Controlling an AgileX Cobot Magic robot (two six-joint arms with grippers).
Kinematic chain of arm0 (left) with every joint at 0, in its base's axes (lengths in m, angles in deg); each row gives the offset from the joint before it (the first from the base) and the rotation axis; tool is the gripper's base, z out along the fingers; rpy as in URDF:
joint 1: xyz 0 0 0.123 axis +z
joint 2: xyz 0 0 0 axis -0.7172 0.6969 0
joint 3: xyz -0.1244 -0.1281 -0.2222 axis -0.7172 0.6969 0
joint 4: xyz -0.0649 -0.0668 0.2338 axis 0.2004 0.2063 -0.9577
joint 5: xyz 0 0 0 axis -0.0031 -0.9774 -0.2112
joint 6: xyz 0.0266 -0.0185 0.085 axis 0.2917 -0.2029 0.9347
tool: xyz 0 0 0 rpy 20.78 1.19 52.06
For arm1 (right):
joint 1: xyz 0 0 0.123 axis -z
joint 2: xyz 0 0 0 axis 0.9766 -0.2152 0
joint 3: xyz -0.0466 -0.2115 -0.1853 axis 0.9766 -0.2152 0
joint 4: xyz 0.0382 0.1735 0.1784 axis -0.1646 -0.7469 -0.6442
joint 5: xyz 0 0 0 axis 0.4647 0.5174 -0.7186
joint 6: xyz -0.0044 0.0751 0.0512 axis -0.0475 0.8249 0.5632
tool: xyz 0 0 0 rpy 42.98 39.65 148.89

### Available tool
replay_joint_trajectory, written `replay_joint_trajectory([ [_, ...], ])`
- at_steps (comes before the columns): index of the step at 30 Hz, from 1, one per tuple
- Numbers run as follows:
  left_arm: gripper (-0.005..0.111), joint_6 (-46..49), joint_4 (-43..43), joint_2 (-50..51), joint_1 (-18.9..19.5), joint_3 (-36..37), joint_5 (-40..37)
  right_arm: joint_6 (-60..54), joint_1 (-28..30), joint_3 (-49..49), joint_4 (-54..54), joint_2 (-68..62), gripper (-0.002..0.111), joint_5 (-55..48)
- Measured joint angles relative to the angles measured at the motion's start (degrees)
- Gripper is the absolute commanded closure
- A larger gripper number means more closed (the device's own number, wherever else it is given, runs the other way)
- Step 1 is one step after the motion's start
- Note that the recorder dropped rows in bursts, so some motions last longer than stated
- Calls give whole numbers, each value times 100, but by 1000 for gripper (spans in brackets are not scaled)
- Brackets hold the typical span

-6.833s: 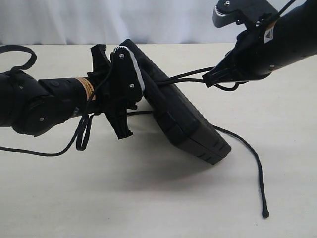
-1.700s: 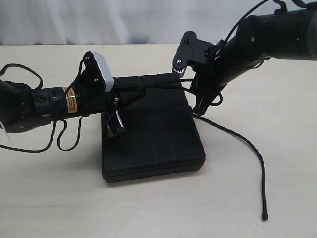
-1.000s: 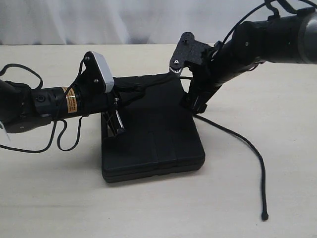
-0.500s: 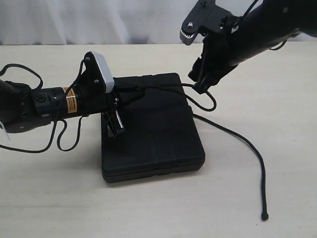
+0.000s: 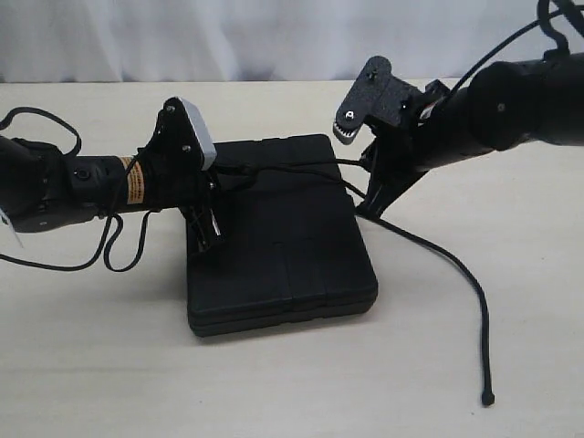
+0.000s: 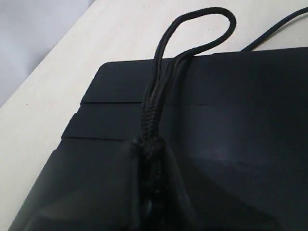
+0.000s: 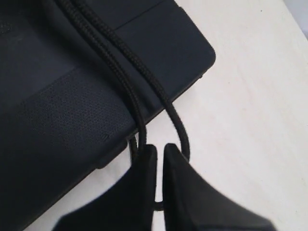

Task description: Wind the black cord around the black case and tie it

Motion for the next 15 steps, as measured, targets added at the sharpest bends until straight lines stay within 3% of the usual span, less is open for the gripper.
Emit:
replay_joint_trajectory([
  [15, 107, -61, -96, 0, -160, -23, -290, 44, 26, -12, 0, -995, 104, 1313],
])
